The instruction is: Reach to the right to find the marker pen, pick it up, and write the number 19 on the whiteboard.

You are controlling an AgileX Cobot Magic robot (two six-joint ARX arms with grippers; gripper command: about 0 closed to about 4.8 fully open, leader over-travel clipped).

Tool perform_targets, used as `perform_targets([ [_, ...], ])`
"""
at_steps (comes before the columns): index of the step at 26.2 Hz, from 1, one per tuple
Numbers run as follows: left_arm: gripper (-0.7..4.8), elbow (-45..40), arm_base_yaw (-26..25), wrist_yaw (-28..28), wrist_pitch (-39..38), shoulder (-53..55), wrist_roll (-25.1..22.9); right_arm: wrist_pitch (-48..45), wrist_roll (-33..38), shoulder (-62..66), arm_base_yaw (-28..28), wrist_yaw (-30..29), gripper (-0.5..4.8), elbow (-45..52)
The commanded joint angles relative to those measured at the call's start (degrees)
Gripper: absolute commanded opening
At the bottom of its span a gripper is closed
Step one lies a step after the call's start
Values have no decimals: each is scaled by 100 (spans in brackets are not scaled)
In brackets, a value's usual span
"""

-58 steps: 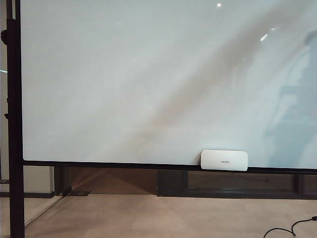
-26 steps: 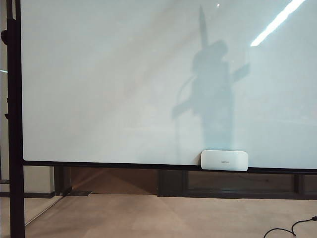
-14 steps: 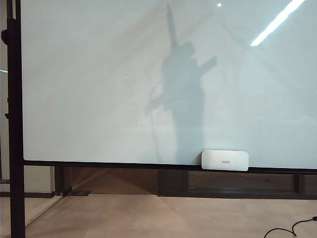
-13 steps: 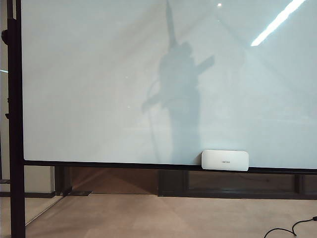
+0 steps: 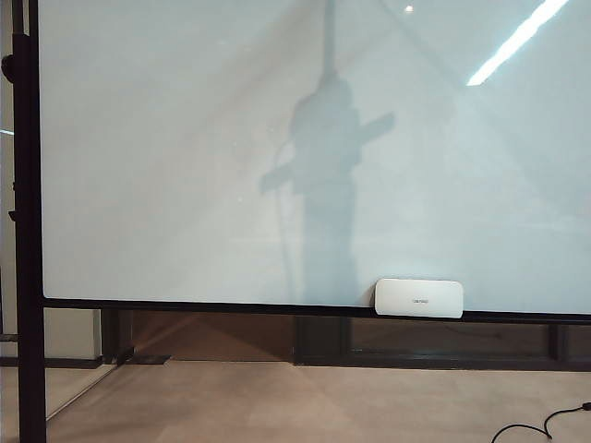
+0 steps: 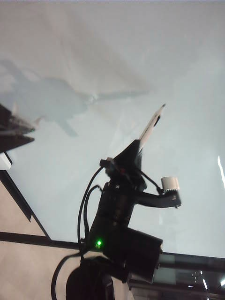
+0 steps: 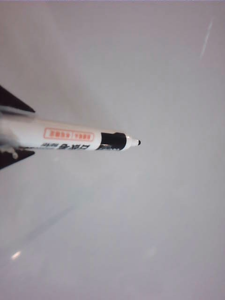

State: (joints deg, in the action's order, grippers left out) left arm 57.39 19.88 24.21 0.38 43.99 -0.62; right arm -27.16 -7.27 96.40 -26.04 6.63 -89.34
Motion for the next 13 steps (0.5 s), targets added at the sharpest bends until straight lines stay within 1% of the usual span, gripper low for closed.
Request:
perform_targets([
  [1,-5,28,2,37,59,-17,-149,-667,-26,173,-15,-168,-1,-61],
  [3,-5,28,2,44,61,-20,-249,-442,-22,341,-15,-175,-1,-256],
  [7,-5,28,2,0,72,-17,-284,-348,0,566,-15,-181,-2,-568],
  [11,-5,28,2,-361,74,-17,-411,-177,-4,577,-15,-2,-2,-595],
  [13,-5,28,2,-374,81,-20,-411,-146,-15,577,-15,-2,-2,-595],
])
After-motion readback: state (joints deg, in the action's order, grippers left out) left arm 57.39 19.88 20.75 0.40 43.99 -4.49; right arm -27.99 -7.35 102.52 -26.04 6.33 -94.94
